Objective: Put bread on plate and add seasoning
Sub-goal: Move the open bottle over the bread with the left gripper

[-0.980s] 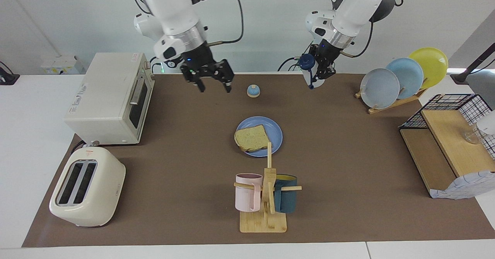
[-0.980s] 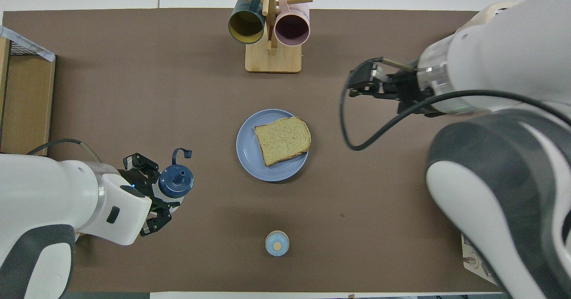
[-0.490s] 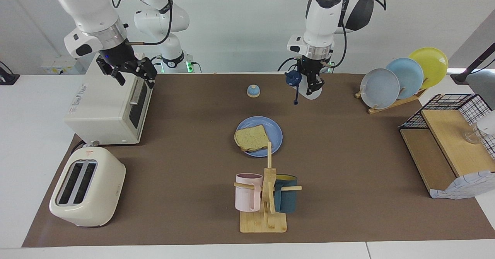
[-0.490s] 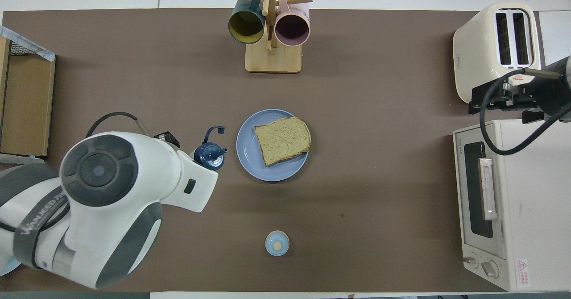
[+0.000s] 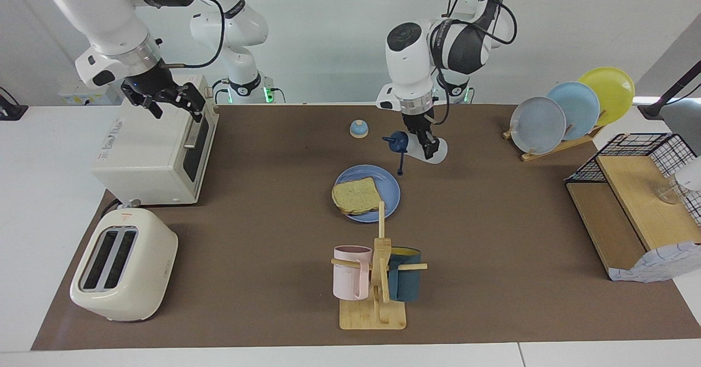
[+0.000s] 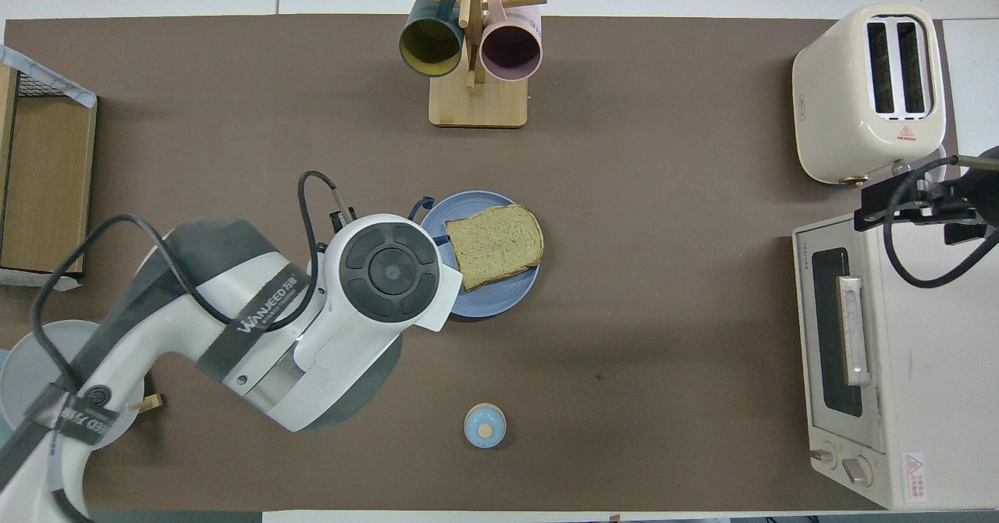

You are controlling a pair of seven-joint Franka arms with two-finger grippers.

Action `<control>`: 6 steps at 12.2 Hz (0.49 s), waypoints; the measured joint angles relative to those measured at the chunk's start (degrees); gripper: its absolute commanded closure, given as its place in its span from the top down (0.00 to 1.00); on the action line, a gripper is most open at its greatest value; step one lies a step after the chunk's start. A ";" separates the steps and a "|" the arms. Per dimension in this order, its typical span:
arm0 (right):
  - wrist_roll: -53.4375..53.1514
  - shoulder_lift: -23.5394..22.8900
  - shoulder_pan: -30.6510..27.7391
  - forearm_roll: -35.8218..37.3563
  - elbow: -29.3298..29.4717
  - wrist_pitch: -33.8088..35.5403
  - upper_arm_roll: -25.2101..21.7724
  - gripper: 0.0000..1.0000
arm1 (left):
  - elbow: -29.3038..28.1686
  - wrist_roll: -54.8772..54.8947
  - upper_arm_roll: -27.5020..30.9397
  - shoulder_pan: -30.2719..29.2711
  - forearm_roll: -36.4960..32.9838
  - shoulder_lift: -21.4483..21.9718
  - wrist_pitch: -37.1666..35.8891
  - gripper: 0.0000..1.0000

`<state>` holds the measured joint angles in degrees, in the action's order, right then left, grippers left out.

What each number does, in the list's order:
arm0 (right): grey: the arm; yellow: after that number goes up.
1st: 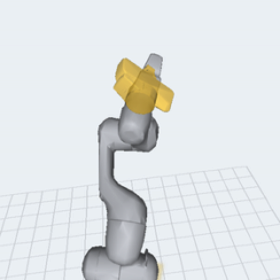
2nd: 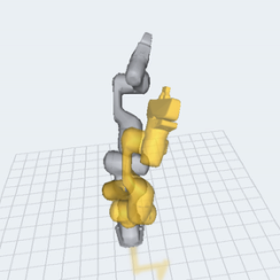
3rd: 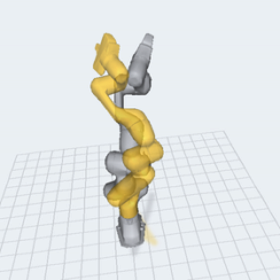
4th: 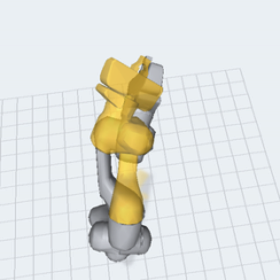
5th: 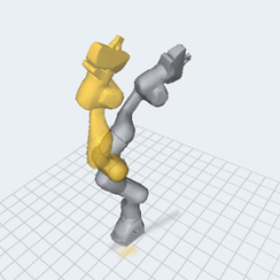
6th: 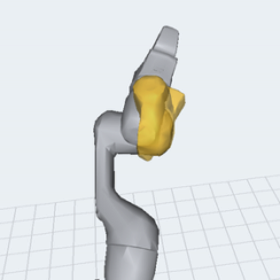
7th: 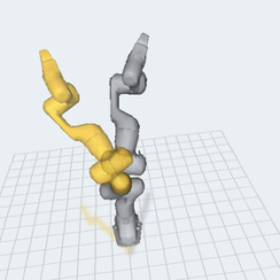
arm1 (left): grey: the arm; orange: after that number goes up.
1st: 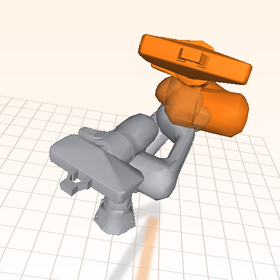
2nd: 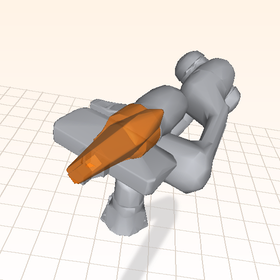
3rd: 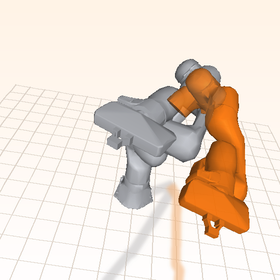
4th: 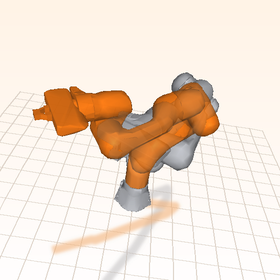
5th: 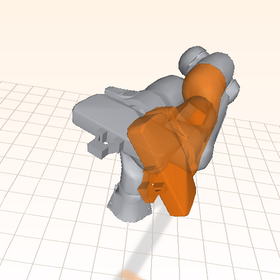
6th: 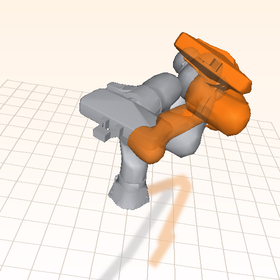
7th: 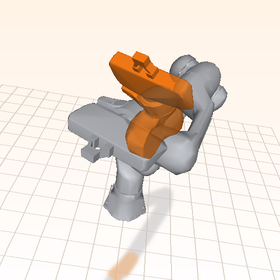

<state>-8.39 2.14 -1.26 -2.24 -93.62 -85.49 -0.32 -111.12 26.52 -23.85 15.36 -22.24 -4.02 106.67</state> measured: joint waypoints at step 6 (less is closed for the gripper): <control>0.36 -0.07 -0.74 0.02 -0.33 0.00 -2.29 1.00 | 13.12 -11.04 0.13 11.82 -20.78 -17.61 -17.73 0.00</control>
<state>-8.03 2.08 -1.99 -2.22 -93.95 -85.49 -2.60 -98.00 15.48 -23.72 27.18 -43.02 -21.63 88.94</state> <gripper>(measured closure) 0.000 0.533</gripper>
